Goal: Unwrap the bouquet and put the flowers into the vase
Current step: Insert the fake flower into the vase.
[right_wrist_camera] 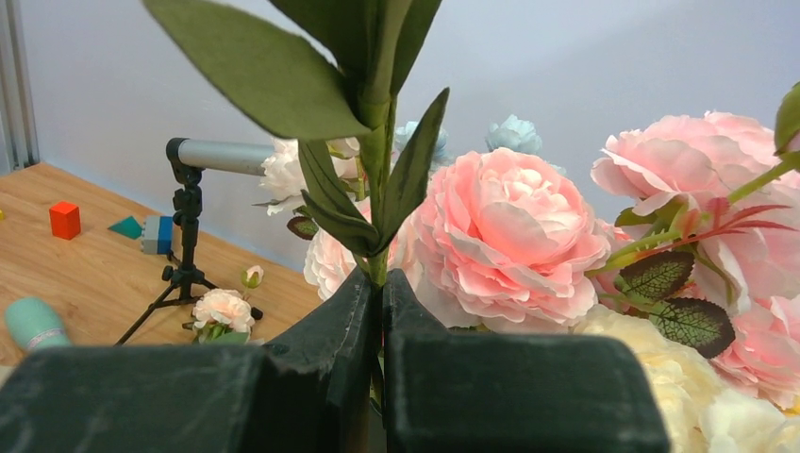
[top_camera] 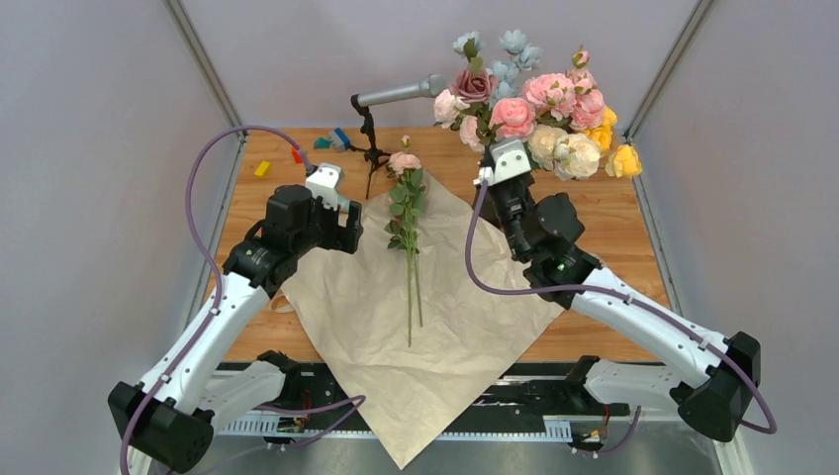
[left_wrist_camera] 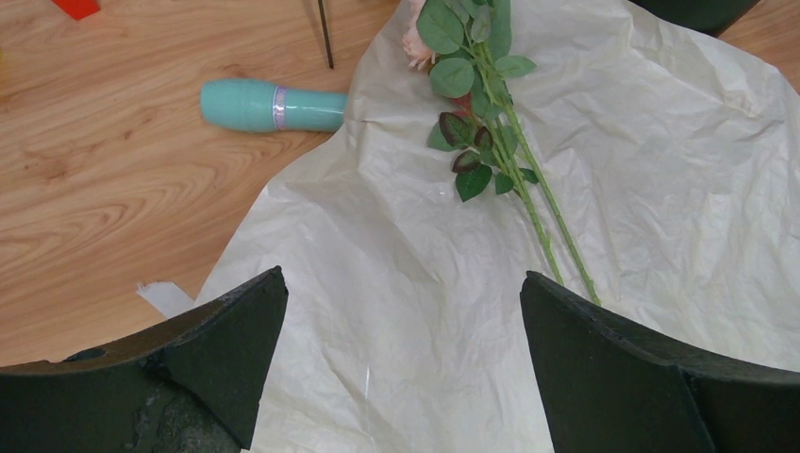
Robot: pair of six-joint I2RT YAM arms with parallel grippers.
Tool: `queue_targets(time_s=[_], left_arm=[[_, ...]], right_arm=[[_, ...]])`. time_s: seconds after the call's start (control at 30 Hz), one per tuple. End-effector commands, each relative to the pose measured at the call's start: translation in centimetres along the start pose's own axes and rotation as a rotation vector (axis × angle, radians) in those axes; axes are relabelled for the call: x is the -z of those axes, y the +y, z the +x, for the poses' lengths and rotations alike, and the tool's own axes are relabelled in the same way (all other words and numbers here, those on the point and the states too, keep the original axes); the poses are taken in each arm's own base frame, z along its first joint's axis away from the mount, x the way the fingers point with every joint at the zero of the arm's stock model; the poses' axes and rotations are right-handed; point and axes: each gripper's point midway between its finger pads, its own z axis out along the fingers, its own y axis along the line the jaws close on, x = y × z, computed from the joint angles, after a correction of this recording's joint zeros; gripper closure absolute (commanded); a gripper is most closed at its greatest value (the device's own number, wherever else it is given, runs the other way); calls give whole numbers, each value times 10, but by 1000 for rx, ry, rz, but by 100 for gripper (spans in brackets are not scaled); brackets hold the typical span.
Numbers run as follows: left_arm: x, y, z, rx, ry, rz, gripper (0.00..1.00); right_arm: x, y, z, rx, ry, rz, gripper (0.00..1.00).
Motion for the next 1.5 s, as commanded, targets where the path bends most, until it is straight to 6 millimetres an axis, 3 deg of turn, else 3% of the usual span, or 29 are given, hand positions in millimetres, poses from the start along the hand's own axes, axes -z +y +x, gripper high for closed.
queue_targets(time_s=[0.0, 1.03, 1.47], left_arm=[[4, 2, -10, -4, -43, -6, 0], [6, 2, -10, -7, -47, -4, 0], [6, 2, -9, -7, -45, -1, 0]], right_arm=[[-1, -1, -1, -21, -37, 17, 100], [-4, 10, 67, -101, 90, -31, 100], [-5, 7, 87, -118, 114, -21, 100]])
